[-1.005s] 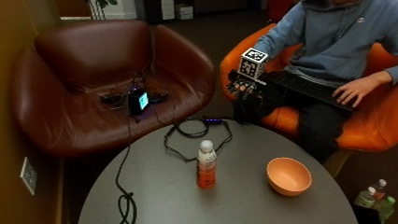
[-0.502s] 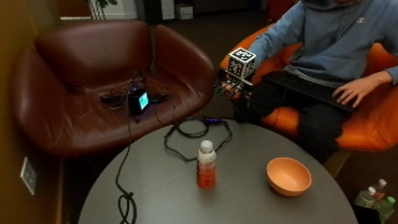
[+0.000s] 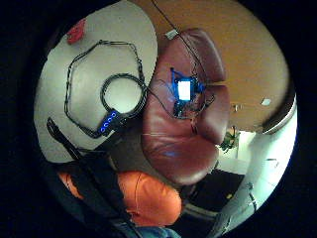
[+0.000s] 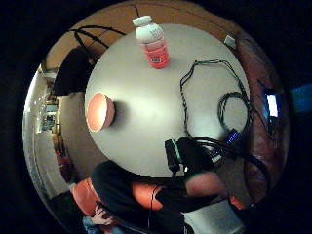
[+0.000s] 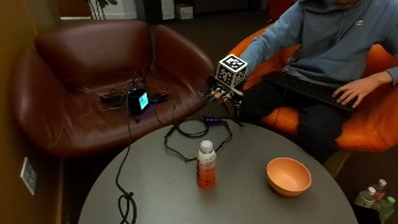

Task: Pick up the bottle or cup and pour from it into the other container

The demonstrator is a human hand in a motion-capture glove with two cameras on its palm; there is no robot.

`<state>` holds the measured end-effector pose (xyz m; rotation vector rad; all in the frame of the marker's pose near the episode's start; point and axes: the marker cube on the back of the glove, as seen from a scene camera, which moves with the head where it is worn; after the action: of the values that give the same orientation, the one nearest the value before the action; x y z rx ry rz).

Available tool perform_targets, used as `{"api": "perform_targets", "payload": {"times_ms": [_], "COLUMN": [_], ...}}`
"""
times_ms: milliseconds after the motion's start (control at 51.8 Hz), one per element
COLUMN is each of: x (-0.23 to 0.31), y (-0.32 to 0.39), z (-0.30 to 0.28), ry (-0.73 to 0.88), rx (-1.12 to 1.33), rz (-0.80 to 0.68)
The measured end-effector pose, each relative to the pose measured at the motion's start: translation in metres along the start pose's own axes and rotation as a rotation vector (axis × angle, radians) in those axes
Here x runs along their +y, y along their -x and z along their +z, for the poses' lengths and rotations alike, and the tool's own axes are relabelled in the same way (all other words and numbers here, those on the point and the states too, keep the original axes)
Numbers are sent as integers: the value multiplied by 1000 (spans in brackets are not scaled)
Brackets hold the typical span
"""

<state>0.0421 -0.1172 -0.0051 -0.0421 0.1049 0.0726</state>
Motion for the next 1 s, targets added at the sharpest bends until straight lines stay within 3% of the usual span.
{"api": "perform_targets", "payload": {"times_ms": [367, 1005], "x": [-66, -183], "y": [9, 59], "z": [10, 53], "ry": [-10, -160], "rx": [-25, -647], "rz": [-13, -64]}}
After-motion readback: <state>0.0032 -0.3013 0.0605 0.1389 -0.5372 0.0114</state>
